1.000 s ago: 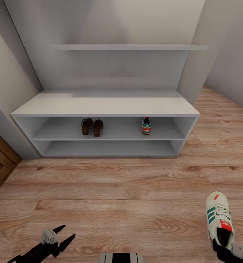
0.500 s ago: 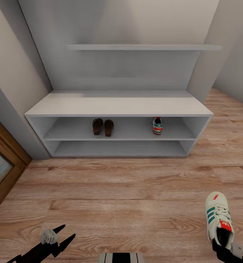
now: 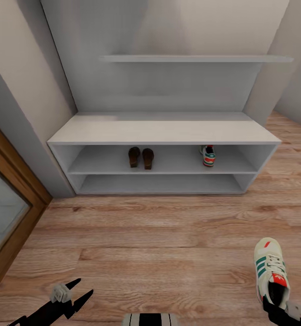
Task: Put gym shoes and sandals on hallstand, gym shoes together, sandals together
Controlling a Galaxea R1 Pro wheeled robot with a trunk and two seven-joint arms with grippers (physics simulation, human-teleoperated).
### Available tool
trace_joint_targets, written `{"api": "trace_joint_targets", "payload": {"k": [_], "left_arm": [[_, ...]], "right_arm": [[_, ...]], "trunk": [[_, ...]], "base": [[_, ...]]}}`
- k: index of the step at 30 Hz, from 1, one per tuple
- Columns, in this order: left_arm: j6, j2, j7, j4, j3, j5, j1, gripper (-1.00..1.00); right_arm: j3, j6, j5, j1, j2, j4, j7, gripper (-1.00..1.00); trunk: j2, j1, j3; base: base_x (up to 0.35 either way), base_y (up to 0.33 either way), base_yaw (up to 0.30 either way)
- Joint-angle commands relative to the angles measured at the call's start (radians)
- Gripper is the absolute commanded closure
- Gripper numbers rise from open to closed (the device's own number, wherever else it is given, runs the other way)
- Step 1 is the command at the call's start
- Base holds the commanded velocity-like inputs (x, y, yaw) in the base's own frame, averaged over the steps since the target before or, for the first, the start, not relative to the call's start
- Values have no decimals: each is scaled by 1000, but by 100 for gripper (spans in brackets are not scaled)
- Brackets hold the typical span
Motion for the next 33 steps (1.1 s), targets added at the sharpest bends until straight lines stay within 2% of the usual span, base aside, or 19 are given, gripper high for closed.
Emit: {"api": "trace_joint_targets", "payload": {"k": [1,7,9,10,12,13,14,15,17,19,20,23,24,26,27,30,33], "left_arm": [[-4,0,-4,1,2,-1,-1,-100],[-4,0,-4,0,3,-1,-1,-100],[-4,1,-3,-1,3,-1,-1,-100],[-4,0,-2,-2,3,-1,-1,-100],[-4,0,-2,-3,3,-1,-1,-100],[-5,0,-2,-3,3,-1,-1,-100],[-5,0,-2,-4,3,-1,-1,-100],[-5,-1,-2,-4,3,-1,-1,-100],[-5,-2,-2,-4,2,-1,-1,-100],[-5,-2,-3,-4,2,-1,-1,-100],[-5,-3,-3,-5,1,-1,-1,-100],[-5,-4,-4,-6,1,-1,-1,-100],[-6,-4,-4,-7,0,-1,-1,-100],[-6,-5,-4,-8,0,-1,-1,-100],[-6,-6,-5,-9,0,-1,-1,-100],[-6,-6,-5,-10,-1,-1,-1,-100],[-7,-7,-5,-10,-4,-1,-1,-100]], "right_arm": [[-7,-3,10,-1,1,0,8,100],[11,-2,11,-1,1,0,8,100],[93,0,11,-1,1,0,8,100],[174,2,11,-1,2,-2,5,100],[238,5,10,-1,2,-3,2,100],[303,12,9,-1,6,-6,0,100],[334,19,9,-1,8,-7,-1,100],[387,43,10,-4,17,-9,-2,100],[425,86,9,-12,27,-11,-3,100],[450,143,9,-29,38,-15,-4,100],[466,207,9,-54,51,-21,-5,100],[481,302,10,-103,72,-28,-5,100],[486,358,10,-137,83,-31,-9,100],[490,404,11,-170,91,-33,-19,100],[492,442,10,-202,97,-34,-37,100],[495,495,9,-264,106,-34,-97,100],[497,527,9,-318,119,-33,-163,100]], "trunk": [[0,0,-1],[0,0,-1],[0,0,-1],[0,0,-1],[0,0,-1],[0,0,-1],[0,0,-1],[0,0,-1],[0,0,-1],[0,0,-1],[0,0,-1],[0,0,-1],[0,0,-1],[0,0,-1],[0,0,-1],[0,0,-1],[0,0,-1]], "base": [[0,310,0],[0,307,0],[0,151,0],[0,60,0],[0,43,0],[0,25,0],[0,20,0],[0,13,0],[0,9,0],[0,6,0],[0,3,0],[0,2,0],[0,1,0],[0,0,0],[0,0,0],[0,0,0],[0,0,0]]}}
